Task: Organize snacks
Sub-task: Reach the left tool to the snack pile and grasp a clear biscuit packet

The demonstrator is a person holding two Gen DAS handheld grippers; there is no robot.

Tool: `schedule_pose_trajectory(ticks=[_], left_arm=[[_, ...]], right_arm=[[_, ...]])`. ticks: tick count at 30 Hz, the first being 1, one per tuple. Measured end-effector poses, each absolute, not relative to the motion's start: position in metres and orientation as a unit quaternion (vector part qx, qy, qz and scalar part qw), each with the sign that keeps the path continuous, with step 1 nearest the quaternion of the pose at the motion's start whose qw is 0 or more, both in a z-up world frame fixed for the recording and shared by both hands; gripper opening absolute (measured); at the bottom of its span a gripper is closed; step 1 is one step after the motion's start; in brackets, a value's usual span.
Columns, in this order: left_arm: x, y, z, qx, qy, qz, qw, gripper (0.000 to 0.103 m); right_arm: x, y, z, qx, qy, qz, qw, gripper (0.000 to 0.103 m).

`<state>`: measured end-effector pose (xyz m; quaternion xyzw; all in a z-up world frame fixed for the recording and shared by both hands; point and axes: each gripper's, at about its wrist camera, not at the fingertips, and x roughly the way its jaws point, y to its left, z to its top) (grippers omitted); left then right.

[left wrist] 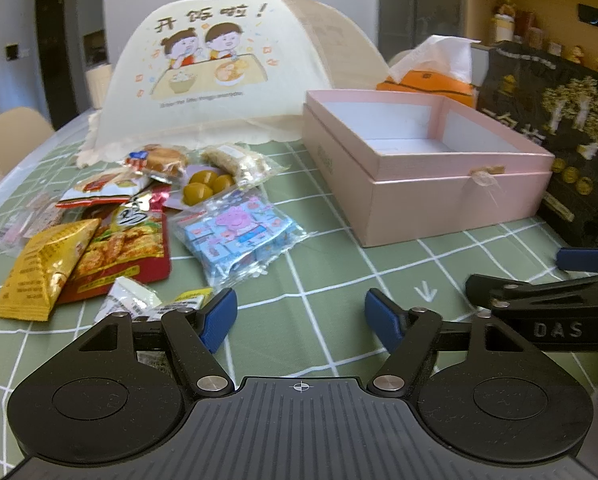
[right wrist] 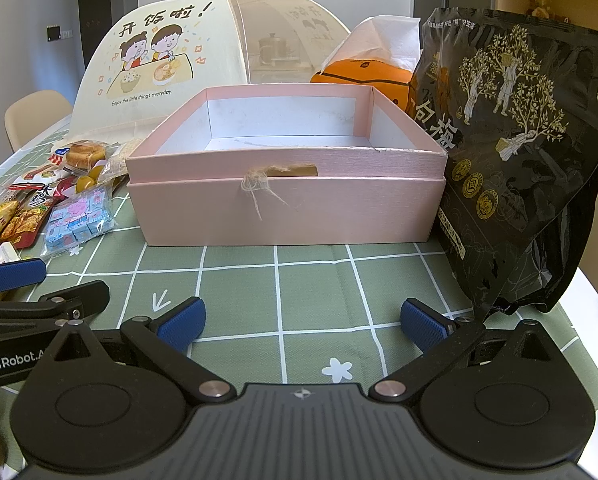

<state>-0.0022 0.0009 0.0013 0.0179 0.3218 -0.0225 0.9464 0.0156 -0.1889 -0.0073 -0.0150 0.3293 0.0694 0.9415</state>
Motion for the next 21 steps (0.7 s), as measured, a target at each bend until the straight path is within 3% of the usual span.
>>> schedule_pose_trajectory(ticks=[5, 11, 17, 21], left_arm=[[-0.014, 0.020, 0.029, 0.021, 0.348, -0.086, 0.933, 0.069], [0.005, 0.135, 0.084, -0.024, 0.345, -0.045, 0.937, 0.069], [0.089, 0.289, 0.074, -0.130, 0.427, 0.051, 0.894, 0.067], [0.130, 0.327, 0.053, -0.135, 0.464, 0.049, 0.874, 0.066]], right_arm=[[0.017, -0.190, -0.006, -0.017, 0.337, 0.075, 0.938, 0.103], [0.022, -0.182, 0.005, -0.014, 0.424, 0.056, 0.904, 0.103], [0.015, -0.176, 0.009, 0.017, 0.441, -0.011, 0.897, 0.103], [0.019, -0.166, 0.015, 0.025, 0.476, -0.027, 0.879, 0.103]])
